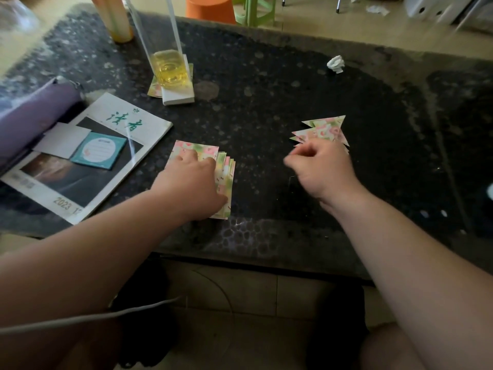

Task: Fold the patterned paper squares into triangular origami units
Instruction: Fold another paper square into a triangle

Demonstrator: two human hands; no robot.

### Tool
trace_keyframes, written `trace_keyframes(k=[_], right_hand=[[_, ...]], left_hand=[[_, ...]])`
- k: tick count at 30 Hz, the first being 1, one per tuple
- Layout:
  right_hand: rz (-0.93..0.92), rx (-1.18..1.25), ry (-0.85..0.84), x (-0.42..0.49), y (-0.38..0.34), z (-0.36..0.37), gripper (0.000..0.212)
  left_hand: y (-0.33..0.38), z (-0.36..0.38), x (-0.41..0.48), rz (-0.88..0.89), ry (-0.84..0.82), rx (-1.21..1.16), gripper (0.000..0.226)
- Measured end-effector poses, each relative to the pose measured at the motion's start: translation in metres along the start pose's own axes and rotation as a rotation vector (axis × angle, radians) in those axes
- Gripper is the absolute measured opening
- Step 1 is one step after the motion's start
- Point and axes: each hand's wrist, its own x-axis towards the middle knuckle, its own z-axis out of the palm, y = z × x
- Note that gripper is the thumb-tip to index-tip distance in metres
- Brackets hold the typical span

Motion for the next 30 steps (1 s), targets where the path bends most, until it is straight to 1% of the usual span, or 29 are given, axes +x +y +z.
trace_keyframes(k=[2,4,7,9,11,15,19,22,25,27,30], right_hand=[[0.063,0.083,-0.181,-0.012,-0.013,0.016,0.008],[0.195,0.295,-0.315,-0.022,-0.026,0.031,0.008],[0.319,0.536,-0.425,-0.029,-0.042,0.047,0.021],[0.372,0.596,-0.466,-0.028,-0.048,0.057,0.022],[0.430,0.588,-0.473,-0.024,-0.052,0.066,0.018],[0.497,0.558,-0.488,-0.021,-0.055,0.080,0.016],[0.514,0.553,-0.475,-0.018,-0.057,0.093,0.017],[0.493,0.508,-0.460,-0.017,-0.058,0.098,0.011],[0.464,0.467,-0.444,-0.018,-0.058,0.100,0.010],[0.455,0.461,-0.439,-0.019,-0.057,0.101,0.016],[0.434,0.465,-0.421,-0.021,-0.057,0.103,0.024]], left_hand=[[0.000,0.000,-0.001,0.001,0.006,-0.006,0.064],[-0.001,-0.001,-0.001,-0.006,0.021,-0.041,0.059],[-0.008,-0.002,-0.001,-0.026,0.042,-0.088,0.061],[-0.017,-0.005,-0.002,-0.069,0.052,-0.115,0.073],[-0.028,-0.009,-0.001,-0.119,0.049,-0.165,0.087],[-0.046,-0.010,0.001,-0.149,0.067,-0.281,0.085],[-0.058,-0.004,0.000,-0.159,0.075,-0.339,0.089],[-0.061,-0.002,-0.002,-0.149,0.078,-0.324,0.099],[-0.056,0.000,-0.007,-0.093,0.046,-0.209,0.109],[-0.053,0.002,-0.009,-0.054,0.037,-0.124,0.105],[-0.052,0.005,-0.010,-0.031,0.063,-0.104,0.085]])
